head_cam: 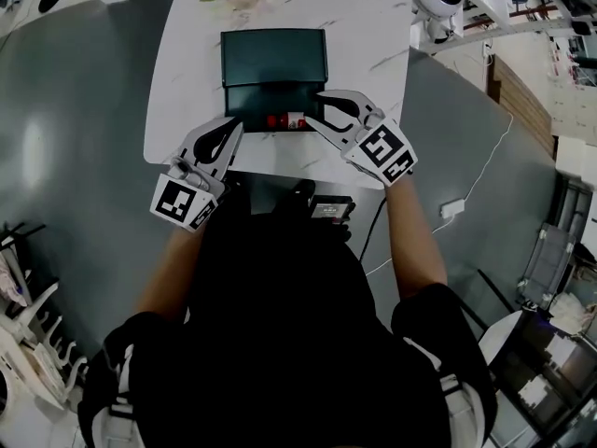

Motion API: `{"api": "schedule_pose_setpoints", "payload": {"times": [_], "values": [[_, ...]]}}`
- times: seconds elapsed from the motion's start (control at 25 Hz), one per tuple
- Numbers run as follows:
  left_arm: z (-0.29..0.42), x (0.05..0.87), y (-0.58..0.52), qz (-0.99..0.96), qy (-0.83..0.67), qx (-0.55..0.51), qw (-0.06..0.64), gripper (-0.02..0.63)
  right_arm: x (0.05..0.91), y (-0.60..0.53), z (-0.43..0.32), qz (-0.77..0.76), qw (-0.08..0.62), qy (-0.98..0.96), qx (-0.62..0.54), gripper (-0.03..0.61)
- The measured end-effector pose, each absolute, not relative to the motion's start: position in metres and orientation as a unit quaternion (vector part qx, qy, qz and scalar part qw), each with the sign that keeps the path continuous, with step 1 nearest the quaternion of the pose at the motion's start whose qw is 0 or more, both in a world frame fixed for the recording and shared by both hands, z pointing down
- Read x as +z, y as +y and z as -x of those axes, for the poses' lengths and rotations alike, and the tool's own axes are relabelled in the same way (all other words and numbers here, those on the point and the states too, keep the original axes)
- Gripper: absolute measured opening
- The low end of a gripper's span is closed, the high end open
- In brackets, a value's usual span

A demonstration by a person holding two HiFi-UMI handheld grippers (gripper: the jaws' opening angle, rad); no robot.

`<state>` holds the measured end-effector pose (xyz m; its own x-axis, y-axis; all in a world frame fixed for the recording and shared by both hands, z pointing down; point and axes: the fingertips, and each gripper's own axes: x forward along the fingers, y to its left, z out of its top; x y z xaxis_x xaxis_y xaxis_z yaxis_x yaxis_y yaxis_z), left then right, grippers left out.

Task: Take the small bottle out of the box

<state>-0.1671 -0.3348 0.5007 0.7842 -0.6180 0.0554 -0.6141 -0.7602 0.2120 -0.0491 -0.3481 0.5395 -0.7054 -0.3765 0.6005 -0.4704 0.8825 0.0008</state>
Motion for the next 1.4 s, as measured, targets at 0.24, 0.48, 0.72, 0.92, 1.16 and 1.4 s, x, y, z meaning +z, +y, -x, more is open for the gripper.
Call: {"api": "schedule_pose_setpoints", "payload": {"times": [0.24,0.48,0.72,0.92,1.16,1.4], "values": [[0.174,0.512,-0.323,-0.934,-0.337,-0.008,0.122,0.015,0.589,-0.342,0.064,-0.110,0.419,-0.897,0.085,0.183],[0.183,0.517,-0.317,-0.929,-0.346,-0.008,0.131,0.015,0.634,-0.339,0.067,-0.034,0.492,-0.863,0.108,0.206],[0.191,0.520,-0.315,-0.922,-0.361,-0.010,0.138,0.015,0.667,-0.334,0.058,0.007,0.552,-0.827,0.101,0.215],[0.197,0.525,-0.313,-0.918,-0.369,-0.010,0.145,0.015,0.689,-0.329,0.053,0.027,0.584,-0.805,0.103,0.219],[0.197,0.524,-0.309,-0.917,-0.370,-0.014,0.150,0.015,0.695,-0.332,0.053,0.031,0.602,-0.791,0.106,0.224],[0.197,0.527,-0.308,-0.916,-0.369,-0.019,0.158,0.015,0.697,-0.329,0.058,0.054,0.618,-0.774,0.123,0.227]]}}
